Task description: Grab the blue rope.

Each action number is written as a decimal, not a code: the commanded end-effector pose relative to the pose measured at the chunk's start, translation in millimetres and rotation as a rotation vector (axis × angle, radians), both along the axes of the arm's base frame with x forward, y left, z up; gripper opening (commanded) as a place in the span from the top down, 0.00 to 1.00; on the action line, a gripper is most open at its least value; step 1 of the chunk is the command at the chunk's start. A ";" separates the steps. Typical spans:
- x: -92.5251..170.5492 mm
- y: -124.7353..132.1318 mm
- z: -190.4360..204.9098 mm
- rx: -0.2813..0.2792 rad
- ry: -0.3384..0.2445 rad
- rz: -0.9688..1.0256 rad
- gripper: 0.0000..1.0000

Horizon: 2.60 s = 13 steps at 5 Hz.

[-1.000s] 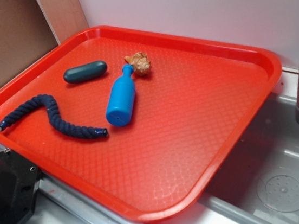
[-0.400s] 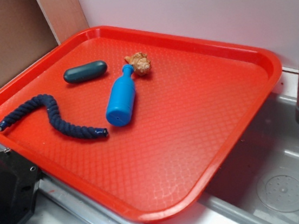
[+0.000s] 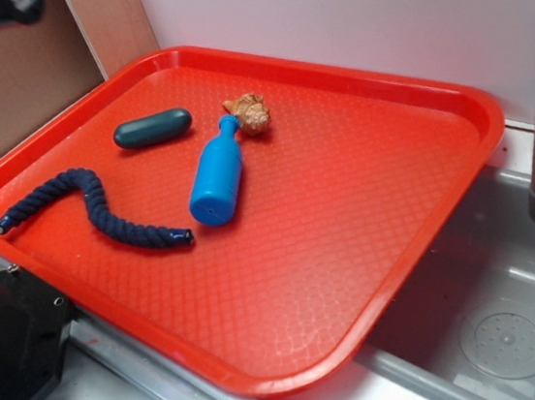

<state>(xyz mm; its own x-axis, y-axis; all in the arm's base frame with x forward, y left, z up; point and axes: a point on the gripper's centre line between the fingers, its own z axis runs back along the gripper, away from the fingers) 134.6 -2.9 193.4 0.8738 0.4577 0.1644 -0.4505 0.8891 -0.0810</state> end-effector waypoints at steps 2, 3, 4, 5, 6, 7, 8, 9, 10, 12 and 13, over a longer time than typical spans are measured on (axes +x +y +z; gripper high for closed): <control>24.0 36.2 -88.8 0.013 -0.006 0.673 0.00; 26.2 45.1 -117.3 0.019 0.003 0.707 0.00; 31.4 51.0 -144.5 0.046 -0.016 0.755 0.00; 27.3 55.2 -158.4 0.080 -0.036 0.786 0.00; 29.8 59.5 -171.6 0.101 -0.048 0.819 0.00; 26.7 58.2 -173.0 0.102 -0.057 0.833 1.00; 24.2 55.8 -174.1 0.098 -0.061 0.834 1.00; 24.8 54.6 -170.1 0.088 -0.052 0.806 1.00; 32.5 47.0 -154.3 0.119 -0.024 0.623 1.00; 58.3 14.2 -74.4 0.042 0.112 0.115 1.00; 61.8 -12.1 -45.3 0.044 0.115 -0.135 1.00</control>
<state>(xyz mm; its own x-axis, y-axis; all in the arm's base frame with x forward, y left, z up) 192.3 -21.5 135.5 0.9437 0.3297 0.0265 -0.3302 0.9437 0.0212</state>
